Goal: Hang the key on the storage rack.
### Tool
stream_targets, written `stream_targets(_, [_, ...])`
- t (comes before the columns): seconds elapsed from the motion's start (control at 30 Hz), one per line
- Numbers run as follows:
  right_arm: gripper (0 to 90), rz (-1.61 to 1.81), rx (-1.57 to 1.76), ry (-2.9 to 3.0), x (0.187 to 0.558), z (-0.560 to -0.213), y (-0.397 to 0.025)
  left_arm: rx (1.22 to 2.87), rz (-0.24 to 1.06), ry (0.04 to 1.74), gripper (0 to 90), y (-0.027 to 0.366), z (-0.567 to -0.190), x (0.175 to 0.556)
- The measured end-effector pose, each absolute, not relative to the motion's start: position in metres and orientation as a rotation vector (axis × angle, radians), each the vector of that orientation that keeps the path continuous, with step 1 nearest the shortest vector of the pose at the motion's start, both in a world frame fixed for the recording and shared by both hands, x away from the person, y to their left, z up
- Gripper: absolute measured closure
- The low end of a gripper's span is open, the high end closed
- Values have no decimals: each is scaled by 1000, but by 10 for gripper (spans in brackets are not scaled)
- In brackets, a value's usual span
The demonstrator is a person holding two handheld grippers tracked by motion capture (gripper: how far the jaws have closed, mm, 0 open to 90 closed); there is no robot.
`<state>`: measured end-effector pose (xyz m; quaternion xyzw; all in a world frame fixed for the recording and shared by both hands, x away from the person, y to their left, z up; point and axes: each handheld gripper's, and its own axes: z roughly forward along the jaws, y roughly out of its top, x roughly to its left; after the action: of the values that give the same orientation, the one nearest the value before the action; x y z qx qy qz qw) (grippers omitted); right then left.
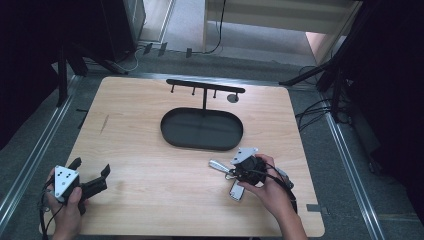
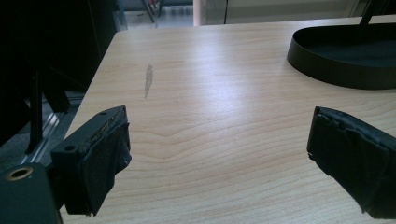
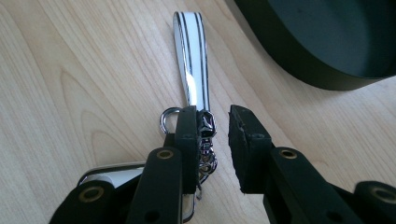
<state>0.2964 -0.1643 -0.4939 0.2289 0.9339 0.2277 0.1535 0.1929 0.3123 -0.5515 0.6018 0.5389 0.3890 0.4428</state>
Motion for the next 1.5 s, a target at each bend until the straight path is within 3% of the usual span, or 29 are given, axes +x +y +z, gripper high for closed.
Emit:
stream_targets(0.6, [716, 442, 629, 2840, 316, -506, -149, 1495, 965, 1336, 63, 312, -551, 193])
stream_targets(0.97, [750, 373, 637, 2892, 321, -507, -143, 1495, 965, 1335, 63, 312, -551, 193])
stream_targets(1.5, [754, 660, 686, 2791, 311, -503, -158, 1497, 967, 1335, 63, 312, -551, 193])
